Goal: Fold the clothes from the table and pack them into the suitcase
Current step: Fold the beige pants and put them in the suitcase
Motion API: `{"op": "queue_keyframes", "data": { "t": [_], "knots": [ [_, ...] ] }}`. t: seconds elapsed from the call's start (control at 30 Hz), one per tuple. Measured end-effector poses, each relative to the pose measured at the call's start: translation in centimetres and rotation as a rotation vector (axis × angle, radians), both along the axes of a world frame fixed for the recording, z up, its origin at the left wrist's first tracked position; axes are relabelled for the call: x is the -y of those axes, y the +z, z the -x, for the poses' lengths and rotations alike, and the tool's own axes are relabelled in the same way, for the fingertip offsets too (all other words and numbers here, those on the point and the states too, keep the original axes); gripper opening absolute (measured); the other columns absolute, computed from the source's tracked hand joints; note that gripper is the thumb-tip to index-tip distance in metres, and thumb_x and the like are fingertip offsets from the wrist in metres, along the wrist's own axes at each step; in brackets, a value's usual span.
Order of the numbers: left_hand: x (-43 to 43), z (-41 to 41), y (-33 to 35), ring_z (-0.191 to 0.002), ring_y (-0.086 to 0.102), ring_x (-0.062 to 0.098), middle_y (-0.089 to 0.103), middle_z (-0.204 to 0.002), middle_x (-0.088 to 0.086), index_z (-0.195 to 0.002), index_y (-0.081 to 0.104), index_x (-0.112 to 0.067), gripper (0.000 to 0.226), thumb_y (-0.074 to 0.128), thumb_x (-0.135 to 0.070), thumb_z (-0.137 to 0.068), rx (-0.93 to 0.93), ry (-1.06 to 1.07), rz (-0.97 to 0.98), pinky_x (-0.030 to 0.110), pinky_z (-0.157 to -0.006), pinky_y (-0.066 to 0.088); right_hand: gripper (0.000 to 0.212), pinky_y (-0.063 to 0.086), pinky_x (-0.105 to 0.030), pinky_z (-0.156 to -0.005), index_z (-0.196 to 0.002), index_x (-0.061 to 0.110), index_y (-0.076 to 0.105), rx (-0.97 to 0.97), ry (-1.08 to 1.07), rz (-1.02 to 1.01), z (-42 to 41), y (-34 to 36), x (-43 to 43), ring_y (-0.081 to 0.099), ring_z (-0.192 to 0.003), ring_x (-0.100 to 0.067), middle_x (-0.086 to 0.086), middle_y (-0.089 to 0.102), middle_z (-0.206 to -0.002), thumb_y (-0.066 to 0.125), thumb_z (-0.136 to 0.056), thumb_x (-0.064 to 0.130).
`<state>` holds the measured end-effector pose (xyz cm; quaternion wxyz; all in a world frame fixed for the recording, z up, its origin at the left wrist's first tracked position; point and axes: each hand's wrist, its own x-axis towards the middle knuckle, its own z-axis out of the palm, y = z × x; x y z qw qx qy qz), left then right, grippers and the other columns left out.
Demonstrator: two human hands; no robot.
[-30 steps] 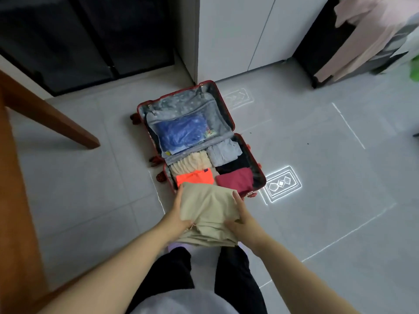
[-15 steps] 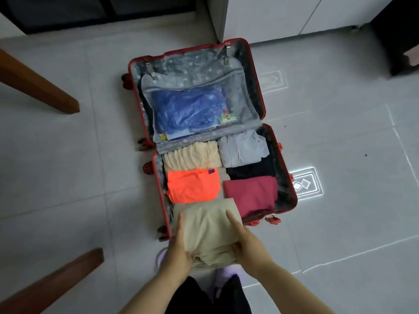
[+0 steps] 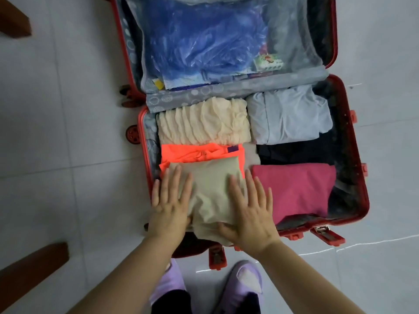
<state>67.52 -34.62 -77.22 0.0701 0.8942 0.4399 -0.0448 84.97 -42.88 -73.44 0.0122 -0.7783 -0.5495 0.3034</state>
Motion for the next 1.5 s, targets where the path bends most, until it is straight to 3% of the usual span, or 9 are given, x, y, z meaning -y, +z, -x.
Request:
{"op": "queue_keyframes", "data": {
  "t": [0.13, 0.33, 0.67, 0.8, 0.87, 1.0, 1.27, 1.37, 1.5],
  "knots": [
    [-0.6, -1.6, -1.5, -0.144, -0.011, 0.031, 0.007, -0.155, 0.01, -0.149, -0.007, -0.01, 0.123, 0.074, -0.037, -0.061, -0.092, -0.225, 0.006, 0.056, -0.112, 0.007, 0.106, 0.014, -0.051, -0.108, -0.146, 0.009, 0.026, 0.049, 0.249, -0.172, 2.0, -1.6, -2.0, 0.029, -0.137, -0.03, -0.012, 0.035, -0.15, 0.044, -0.059, 0.067],
    [1.9, -2.0, -4.8, -0.145, -0.003, 0.03, 0.016, -0.154, 0.009, -0.143, 0.026, -0.014, 0.064, 0.032, -0.028, -0.081, -0.07, -0.222, 0.055, 0.056, -0.106, 0.02, 0.141, 0.025, -0.057, -0.109, -0.15, 0.009, -0.008, 0.163, 0.394, -0.065, 0.7, -7.5, 0.4, 0.021, -0.138, -0.033, -0.016, 0.02, -0.152, 0.078, -0.051, 0.059],
    [1.0, -2.9, -9.2, -0.144, -0.015, 0.028, -0.017, -0.157, 0.004, -0.148, -0.014, -0.014, 0.146, 0.083, -0.047, -0.045, -0.174, -0.147, 0.243, 0.05, -0.115, -0.008, 0.13, 0.01, -0.053, -0.112, -0.149, 0.003, -0.008, 0.179, 0.36, 0.015, 0.5, -12.4, -0.8, -0.007, -0.146, -0.025, -0.012, -0.005, -0.158, 0.064, -0.056, 0.059],
    [-0.1, -3.8, -3.4, -0.12, -0.051, 0.025, -0.047, -0.141, 0.002, -0.121, -0.052, -0.017, 0.112, 0.054, -0.03, -0.087, -0.352, -0.155, 0.412, 0.052, -0.103, -0.028, 0.13, -0.009, -0.049, -0.109, -0.142, 0.007, -0.024, 0.167, 0.358, 0.197, 1.1, -6.1, -2.8, -0.017, -0.138, -0.022, -0.008, -0.015, -0.155, 0.071, -0.07, 0.058],
    [-0.3, -2.9, 1.4, -0.137, -0.029, 0.02, -0.029, -0.15, 0.004, -0.124, -0.046, -0.015, 0.12, 0.064, -0.035, -0.081, -0.338, -0.113, 0.48, 0.051, -0.108, -0.017, 0.122, -0.015, -0.046, -0.105, -0.139, 0.008, -0.028, 0.115, 0.317, 0.305, 1.8, -1.4, -2.5, -0.023, -0.135, -0.022, -0.009, -0.024, -0.152, 0.067, -0.078, 0.054],
    [1.3, 1.4, 10.7, -0.11, 0.063, 0.022, 0.059, -0.129, 0.006, -0.149, 0.004, -0.011, 0.167, 0.083, -0.064, -0.013, -0.17, 0.097, 0.569, 0.054, -0.095, 0.041, 0.162, 0.028, -0.048, -0.108, -0.148, 0.009, 0.014, 0.037, 0.066, 0.267, 3.2, 6.9, 1.0, 0.061, -0.112, -0.033, -0.017, 0.059, -0.128, 0.084, -0.014, 0.067],
    [4.6, 9.8, 34.6, -0.117, 0.058, 0.02, 0.056, -0.133, 0.005, -0.146, -0.023, -0.02, 0.145, 0.083, -0.056, -0.052, -0.095, 0.278, 0.555, 0.047, -0.095, 0.044, 0.176, -0.001, -0.04, -0.114, -0.151, 0.012, 0.001, 0.077, 0.159, 0.182, 3.1, 27.0, 5.6, 0.069, -0.091, -0.031, -0.014, 0.069, -0.108, 0.086, -0.001, 0.047],
    [6.0, 11.8, 44.5, -0.145, 0.014, 0.017, 0.014, -0.157, 0.001, -0.127, -0.042, -0.016, 0.098, 0.046, -0.043, -0.094, 0.016, 0.483, 0.509, 0.039, -0.117, 0.006, 0.146, 0.01, -0.044, -0.112, -0.15, 0.006, 0.007, 0.223, 0.229, 0.155, 4.5, 38.9, 3.7, 0.055, -0.118, -0.038, -0.023, 0.053, -0.132, 0.089, -0.037, 0.048],
    [8.4, 15.2, 53.1, -0.136, 0.033, 0.028, 0.036, -0.148, 0.009, -0.133, -0.037, -0.038, 0.095, 0.049, -0.037, -0.092, 0.151, 0.546, 0.388, 0.047, -0.113, 0.021, 0.103, 0.016, -0.047, -0.116, -0.151, 0.01, 0.001, 0.233, 0.351, 0.061, 8.9, 50.4, 2.1, 0.022, -0.142, -0.035, -0.019, 0.018, -0.155, 0.068, -0.079, 0.041]
  ]
}}
